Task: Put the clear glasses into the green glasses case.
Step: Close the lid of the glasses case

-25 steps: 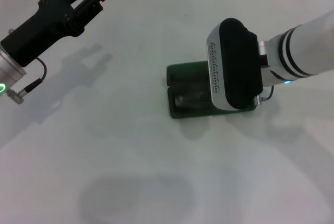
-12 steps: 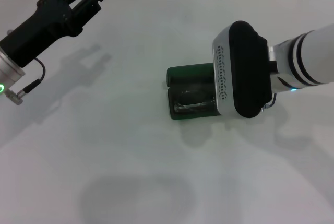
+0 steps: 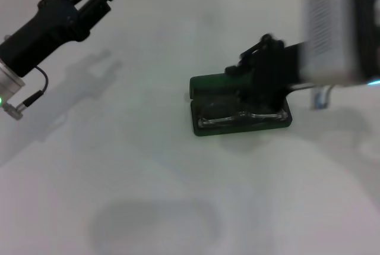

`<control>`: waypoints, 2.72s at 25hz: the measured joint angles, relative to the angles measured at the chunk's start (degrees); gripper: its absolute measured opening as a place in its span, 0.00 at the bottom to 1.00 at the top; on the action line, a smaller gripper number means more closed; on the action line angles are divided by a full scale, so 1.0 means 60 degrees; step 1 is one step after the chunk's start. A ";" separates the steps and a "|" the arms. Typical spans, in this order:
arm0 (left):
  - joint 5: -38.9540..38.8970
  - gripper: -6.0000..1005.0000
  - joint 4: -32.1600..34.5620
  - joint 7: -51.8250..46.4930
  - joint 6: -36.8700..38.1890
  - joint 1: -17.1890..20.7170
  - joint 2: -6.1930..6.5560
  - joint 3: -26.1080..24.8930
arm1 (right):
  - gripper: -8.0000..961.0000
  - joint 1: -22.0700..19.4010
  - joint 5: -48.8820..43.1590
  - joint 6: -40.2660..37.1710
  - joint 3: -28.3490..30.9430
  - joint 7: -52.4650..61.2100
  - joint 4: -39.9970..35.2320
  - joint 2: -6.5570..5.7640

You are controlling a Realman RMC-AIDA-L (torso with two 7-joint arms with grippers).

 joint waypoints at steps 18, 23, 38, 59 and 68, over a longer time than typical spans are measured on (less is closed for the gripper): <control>0.0452 0.54 -0.0067 -0.1073 -0.1644 -0.0395 -0.0395 -0.0887 | 0.53 0.0046 0.4371 -0.2282 0.3852 -0.3677 0.7145 -0.0022; 0.0754 0.54 0.0002 -0.1787 -0.2308 -0.0689 -0.0304 -0.0856 | 0.77 0.0124 0.4389 -0.2205 0.3917 -0.3814 0.8159 -0.0078; 0.0848 0.54 0.0083 -0.1303 -0.3325 -0.0939 -0.0448 -0.0892 | 0.88 0.0515 0.5746 -0.1295 0.3986 -0.4144 1.0677 0.0008; 0.1371 0.54 0.0313 -0.0452 -0.3535 -0.0903 -0.0755 -0.1230 | 0.88 0.1813 0.5673 -0.0355 0.3402 -0.3860 1.1980 0.0017; 0.1571 0.54 0.0307 -0.0460 -0.3652 -0.1144 -0.0776 -0.1181 | 0.88 0.1843 0.5674 0.0048 0.3315 -0.3851 1.1944 0.0028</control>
